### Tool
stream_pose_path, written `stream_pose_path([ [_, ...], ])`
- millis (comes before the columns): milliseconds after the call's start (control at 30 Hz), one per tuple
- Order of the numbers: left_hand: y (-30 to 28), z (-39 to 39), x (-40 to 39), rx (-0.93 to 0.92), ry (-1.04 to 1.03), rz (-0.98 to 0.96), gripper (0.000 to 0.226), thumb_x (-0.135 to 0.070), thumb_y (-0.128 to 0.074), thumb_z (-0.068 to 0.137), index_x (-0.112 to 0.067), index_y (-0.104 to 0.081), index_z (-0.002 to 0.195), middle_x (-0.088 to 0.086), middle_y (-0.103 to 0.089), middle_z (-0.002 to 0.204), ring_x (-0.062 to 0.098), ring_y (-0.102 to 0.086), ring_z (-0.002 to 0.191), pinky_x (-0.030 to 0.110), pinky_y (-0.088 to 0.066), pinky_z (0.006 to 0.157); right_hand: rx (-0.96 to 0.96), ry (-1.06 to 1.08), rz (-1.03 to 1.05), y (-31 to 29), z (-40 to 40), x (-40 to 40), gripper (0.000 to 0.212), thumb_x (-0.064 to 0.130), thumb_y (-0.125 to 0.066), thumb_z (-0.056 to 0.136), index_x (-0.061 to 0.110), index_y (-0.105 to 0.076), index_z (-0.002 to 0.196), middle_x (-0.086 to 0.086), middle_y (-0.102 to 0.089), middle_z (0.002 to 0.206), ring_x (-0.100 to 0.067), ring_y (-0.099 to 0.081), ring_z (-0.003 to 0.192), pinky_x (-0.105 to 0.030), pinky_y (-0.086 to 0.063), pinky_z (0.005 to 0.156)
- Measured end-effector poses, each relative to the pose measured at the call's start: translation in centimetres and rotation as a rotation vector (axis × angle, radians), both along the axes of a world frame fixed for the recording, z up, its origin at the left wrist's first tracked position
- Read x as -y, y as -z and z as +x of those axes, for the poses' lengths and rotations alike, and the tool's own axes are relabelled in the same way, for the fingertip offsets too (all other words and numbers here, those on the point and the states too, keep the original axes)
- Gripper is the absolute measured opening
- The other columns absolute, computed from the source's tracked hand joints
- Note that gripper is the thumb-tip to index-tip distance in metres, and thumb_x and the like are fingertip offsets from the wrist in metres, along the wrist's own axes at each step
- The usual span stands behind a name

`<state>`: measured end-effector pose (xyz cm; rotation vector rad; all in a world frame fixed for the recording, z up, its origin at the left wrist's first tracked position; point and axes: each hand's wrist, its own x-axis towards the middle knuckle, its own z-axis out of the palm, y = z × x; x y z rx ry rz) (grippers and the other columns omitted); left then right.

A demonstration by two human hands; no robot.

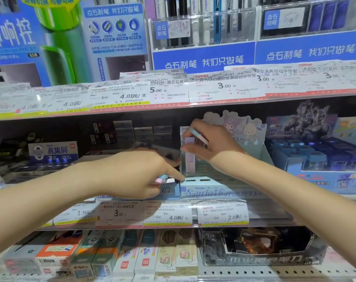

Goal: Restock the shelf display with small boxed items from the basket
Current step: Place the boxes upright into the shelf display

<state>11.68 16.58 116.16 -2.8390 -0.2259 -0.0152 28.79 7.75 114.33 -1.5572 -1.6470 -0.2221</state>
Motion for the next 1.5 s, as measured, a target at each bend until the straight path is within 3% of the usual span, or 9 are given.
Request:
stream_pose_path([
  [133, 0.2, -0.1, -0.6, 0.0, 0.043, -0.065, 0.058, -0.025, -0.042, 0.079, -0.051, -0.04, 0.13, -0.01, -0.067, 0.111, 0.007, -0.061, 0.082, 0.035, -0.051, 0.069, 0.015, -0.05, -0.078, 1.0, 0.5, -0.3, 0.023, 0.02, -0.066, 0.082, 0.001, -0.058, 0.092, 0.017, -0.059, 0.076, 0.011, -0.056, 0.071, -0.009, -0.043, 0.062],
  [233, 0.3, -0.2, -0.8, 0.021, 0.064, -0.095, 0.057, -0.027, -0.042, 0.078, -0.048, -0.041, 0.13, -0.006, -0.067, 0.115, 0.018, -0.064, 0.095, 0.031, -0.052, 0.071, 0.117, -0.023, 0.013, 1.5, 1.1, -0.4, 0.029, 0.027, -0.06, 0.084, -0.002, -0.063, 0.088, -0.002, -0.061, 0.09, -0.012, -0.058, 0.082, -0.024, -0.047, 0.076],
  [400, 0.4, -0.2, -0.5, 0.095, 0.063, -0.051, 0.048, -0.024, -0.052, 0.087, -0.035, -0.047, 0.133, -0.011, -0.058, 0.129, 0.014, -0.058, 0.109, 0.001, -0.019, 0.059, 0.075, 0.01, 0.12, 1.6, 1.1, -0.4, 0.024, 0.021, -0.058, 0.087, 0.0, -0.062, 0.075, -0.001, -0.049, 0.089, -0.019, -0.051, 0.079, -0.008, -0.032, 0.069],
  [600, 0.3, -0.1, -0.5, 0.07, 0.064, -0.09, 0.048, -0.025, -0.051, 0.088, -0.038, -0.045, 0.133, -0.013, -0.061, 0.122, -0.026, -0.043, 0.062, 0.004, -0.03, 0.049, 0.004, -0.064, 0.059, 1.9, 1.1, -0.6, 0.037, 0.02, -0.057, 0.088, -0.011, -0.057, 0.07, -0.02, -0.054, 0.082, -0.016, -0.048, 0.074, -0.013, -0.032, 0.065],
  [733, 0.2, -0.1, -0.2, 0.09, 0.061, -0.163, 0.045, -0.022, -0.052, 0.089, -0.035, -0.048, 0.132, -0.009, -0.065, 0.108, -0.042, -0.029, 0.064, -0.007, -0.03, 0.06, -0.088, -0.079, 0.002, 1.7, 0.9, -0.4, 0.034, 0.019, -0.055, 0.089, -0.012, -0.063, 0.079, -0.021, -0.056, 0.087, -0.02, -0.052, 0.08, -0.022, -0.037, 0.072],
  [900, -0.8, -0.5, 1.0, 0.143, -0.02, -0.332, 0.046, -0.01, -0.053, 0.085, -0.036, -0.058, 0.123, -0.036, -0.064, 0.096, -0.015, -0.059, 0.075, 0.005, -0.046, 0.07, -0.52, -0.154, -0.236, 0.4, 0.3, 0.7, 0.02, 0.038, -0.045, 0.089, 0.027, -0.061, 0.086, 0.005, -0.055, 0.087, -0.004, -0.048, 0.058, -0.016, -0.039, 0.051],
  [1067, -0.5, -0.3, 1.4, 0.459, -0.059, -0.563, 0.018, -0.014, -0.055, 0.088, -0.022, -0.071, 0.093, -0.005, -0.07, 0.065, 0.002, -0.049, 0.048, 0.016, -0.04, 0.052, -0.999, -0.54, -0.296, -0.3, -0.3, 2.4, 0.037, 0.026, -0.023, 0.093, 0.008, -0.049, 0.075, -0.005, -0.04, 0.074, -0.01, -0.029, 0.049, -0.021, -0.012, 0.043],
  [1333, 0.0, 1.0, 3.9, 0.626, -0.148, -1.034, 0.041, -0.03, -0.062, 0.085, -0.024, -0.06, 0.045, -0.006, -0.047, 0.032, 0.004, -0.032, 0.029, 0.01, -0.025, 0.033, -0.942, -0.434, -0.198, -0.4, -1.2, 3.4, 0.019, 0.02, -0.045, 0.092, 0.015, -0.057, 0.078, 0.001, -0.055, 0.075, -0.009, -0.055, 0.07, -0.023, -0.044, 0.072],
  [1500, 0.4, 1.6, 3.7, 0.639, -0.147, -1.2, 0.038, -0.048, -0.068, 0.059, -0.014, -0.075, 0.075, 0.009, -0.073, 0.072, 0.026, -0.062, 0.071, 0.028, -0.042, 0.069, -0.851, -0.387, -0.1, -0.5, -1.6, 3.2, 0.01, 0.019, -0.062, 0.079, 0.01, -0.06, 0.083, -0.004, -0.058, 0.078, -0.016, -0.053, 0.079, -0.029, -0.038, 0.078],
])
